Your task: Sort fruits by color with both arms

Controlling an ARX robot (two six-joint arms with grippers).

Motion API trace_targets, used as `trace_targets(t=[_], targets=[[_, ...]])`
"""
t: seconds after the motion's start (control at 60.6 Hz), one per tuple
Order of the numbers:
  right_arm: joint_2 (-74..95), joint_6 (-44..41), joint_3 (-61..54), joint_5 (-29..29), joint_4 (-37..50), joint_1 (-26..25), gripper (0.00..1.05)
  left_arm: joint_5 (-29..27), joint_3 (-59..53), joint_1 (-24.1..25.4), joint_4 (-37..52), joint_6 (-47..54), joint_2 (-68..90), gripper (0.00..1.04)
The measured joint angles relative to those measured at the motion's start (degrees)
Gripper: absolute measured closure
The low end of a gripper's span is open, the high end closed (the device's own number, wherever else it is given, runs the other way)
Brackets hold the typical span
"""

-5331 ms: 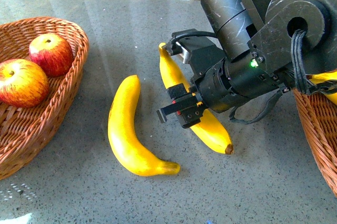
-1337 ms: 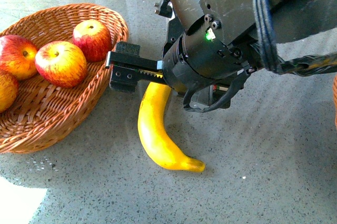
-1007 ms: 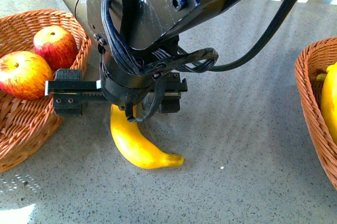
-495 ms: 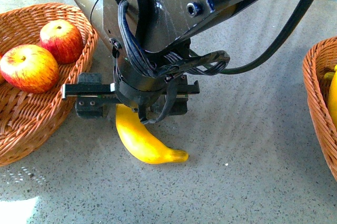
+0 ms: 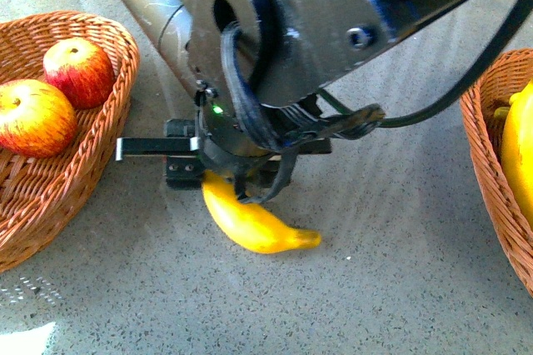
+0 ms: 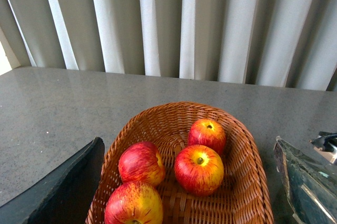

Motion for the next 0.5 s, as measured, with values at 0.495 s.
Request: trace_targets(t=[0.495], targets=[[-16.31,4.22,-14.47,13.27,8.17,-9.75,0.69,0.00,0.00,0.00,0.00,0.00,0.00,0.09]])
